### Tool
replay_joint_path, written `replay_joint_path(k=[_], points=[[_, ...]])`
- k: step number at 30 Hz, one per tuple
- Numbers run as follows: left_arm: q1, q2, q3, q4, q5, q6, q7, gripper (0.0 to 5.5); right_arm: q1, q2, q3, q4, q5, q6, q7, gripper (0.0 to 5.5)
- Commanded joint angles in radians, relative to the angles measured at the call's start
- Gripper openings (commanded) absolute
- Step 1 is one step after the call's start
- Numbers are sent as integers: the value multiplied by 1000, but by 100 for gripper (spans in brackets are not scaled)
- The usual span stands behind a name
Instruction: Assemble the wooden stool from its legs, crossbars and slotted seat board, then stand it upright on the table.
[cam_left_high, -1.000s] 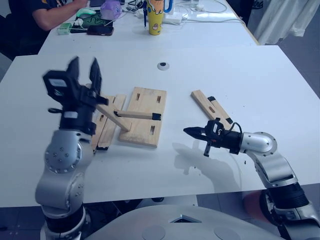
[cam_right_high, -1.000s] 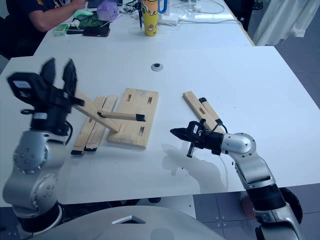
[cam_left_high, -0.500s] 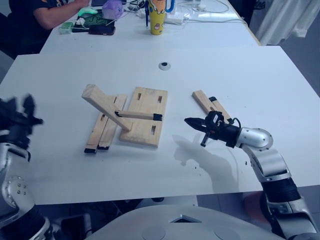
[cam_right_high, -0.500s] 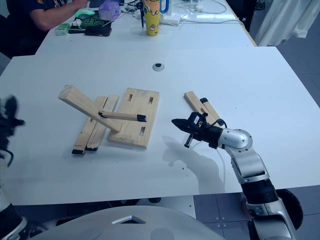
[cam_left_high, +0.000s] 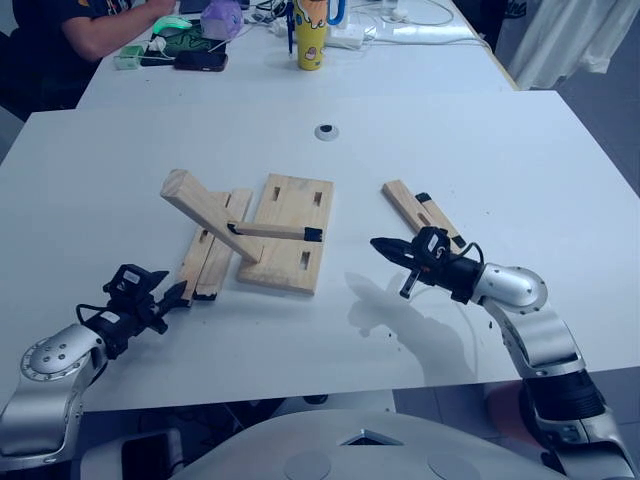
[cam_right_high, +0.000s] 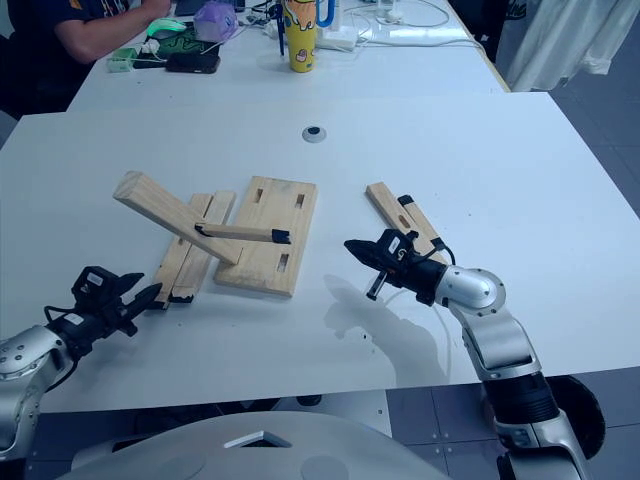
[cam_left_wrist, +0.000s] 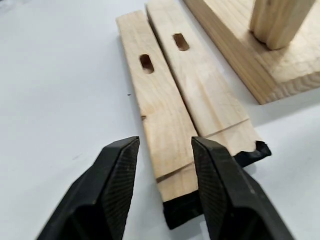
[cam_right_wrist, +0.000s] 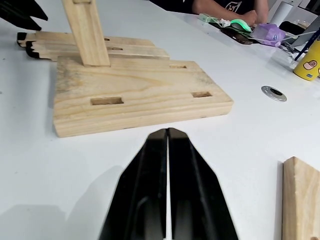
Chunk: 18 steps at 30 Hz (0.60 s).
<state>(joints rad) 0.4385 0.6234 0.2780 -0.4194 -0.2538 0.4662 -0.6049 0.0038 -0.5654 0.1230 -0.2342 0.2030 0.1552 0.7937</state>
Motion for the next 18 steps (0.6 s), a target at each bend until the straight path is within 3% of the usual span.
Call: replay_joint_path(k=[1,14,18], points=[[19,17,-21,11,7,13,-22,193,8,1,-7,-22,-1,10,-12,0],[58,3,-37,7,45,3,7,365,0,-3,2,-24,0,14,-6,0],[55,1,-39,36,60,-12,26,365,2,-4,2,-26,1,15,-5,0]])
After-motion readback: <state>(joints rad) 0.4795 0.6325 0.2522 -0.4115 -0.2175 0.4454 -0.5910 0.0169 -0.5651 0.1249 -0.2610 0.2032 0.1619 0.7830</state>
